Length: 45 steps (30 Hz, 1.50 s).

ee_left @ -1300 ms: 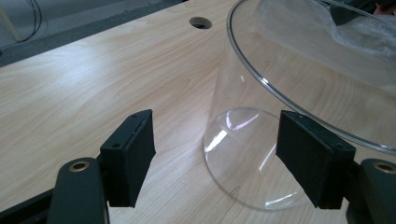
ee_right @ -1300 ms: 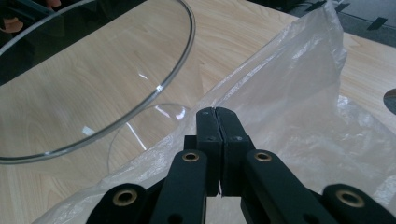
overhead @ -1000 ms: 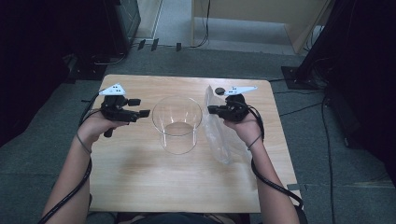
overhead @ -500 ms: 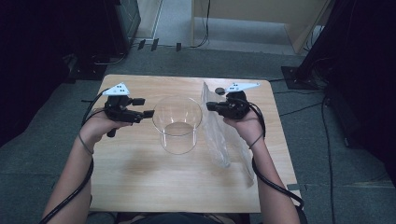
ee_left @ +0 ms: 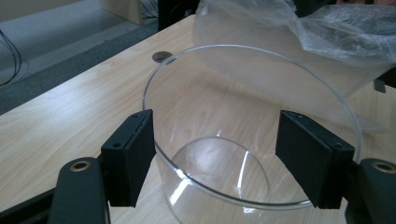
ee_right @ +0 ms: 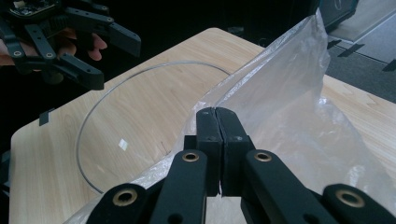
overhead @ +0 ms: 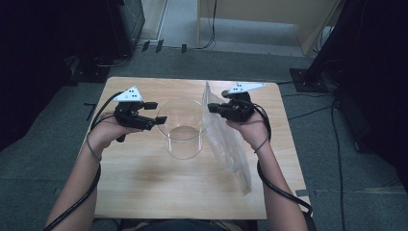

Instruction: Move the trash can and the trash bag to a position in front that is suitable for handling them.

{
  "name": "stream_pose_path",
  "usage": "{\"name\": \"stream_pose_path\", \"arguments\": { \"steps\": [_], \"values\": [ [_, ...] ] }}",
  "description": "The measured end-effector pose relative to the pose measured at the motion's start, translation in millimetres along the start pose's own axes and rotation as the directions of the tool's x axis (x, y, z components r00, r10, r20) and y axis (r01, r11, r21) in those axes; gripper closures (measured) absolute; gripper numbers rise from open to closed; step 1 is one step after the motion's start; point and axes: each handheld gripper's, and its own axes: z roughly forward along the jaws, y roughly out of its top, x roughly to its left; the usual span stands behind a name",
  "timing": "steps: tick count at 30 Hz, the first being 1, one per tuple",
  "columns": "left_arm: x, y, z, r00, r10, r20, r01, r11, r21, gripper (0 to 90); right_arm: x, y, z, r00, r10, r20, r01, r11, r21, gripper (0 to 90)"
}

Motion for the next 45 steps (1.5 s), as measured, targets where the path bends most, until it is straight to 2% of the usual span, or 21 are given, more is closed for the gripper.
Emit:
{"name": "stream_pose_path", "arguments": {
  "steps": [11,17,22,25,30,35,39,45],
  "values": [
    [-7.8,4.1,3.7,0.9993,0.005,0.036,-0.004,0.9993,-0.037,27.7,14.4,12.6,8.2,0.9988,-0.041,-0.028,0.041,0.999,-0.011,89.4],
    [-14.4,7.7,6.4,0.9979,0.018,0.062,-0.015,0.9984,-0.055,27.7,19.7,15.0,18.6,0.9975,-0.044,-0.056,0.043,0.999,-0.01,89.4],
    [-21.3,10.1,9.8,0.9961,0.041,0.078,-0.037,0.9979,-0.053,27.7,24.8,16.3,26.1,0.9962,-0.057,-0.066,0.056,0.998,-0.004,89.4],
    [-29.0,12.9,12.0,0.9932,0.069,0.094,-0.064,0.9964,-0.055,27.7,28.6,16.0,32.6,0.9951,-0.072,-0.067,0.072,0.997,0.008,89.3],
    [-35.9,15.2,15.9,0.9906,0.084,0.108,-0.076,0.9944,-0.073,27.7,33.8,16.3,36.7,0.9939,-0.078,-0.078,0.079,0.997,0.012,89.3],
    [-43.1,17.9,19.2,0.988,0.106,0.112,-0.095,0.9905,-0.1,27.7,41.4,17.7,38.8,0.9914,-0.095,-0.09,0.096,0.995,0.01,89.3],
    [-49.3,18.6,23.2,0.982,0.148,0.117,-0.135,0.9848,-0.11,27.0,47.3,19.4,39.6,0.9888,-0.109,-0.102,0.111,0.994,0.006,89.3],
    [-55.3,17.5,31.6,0.98,0.168,0.106,-0.157,0.9815,-0.11,25.8,54.2,20.2,42.3,0.9848,-0.121,-0.124,0.123,0.992,0.009,89.3]
  ]
}}
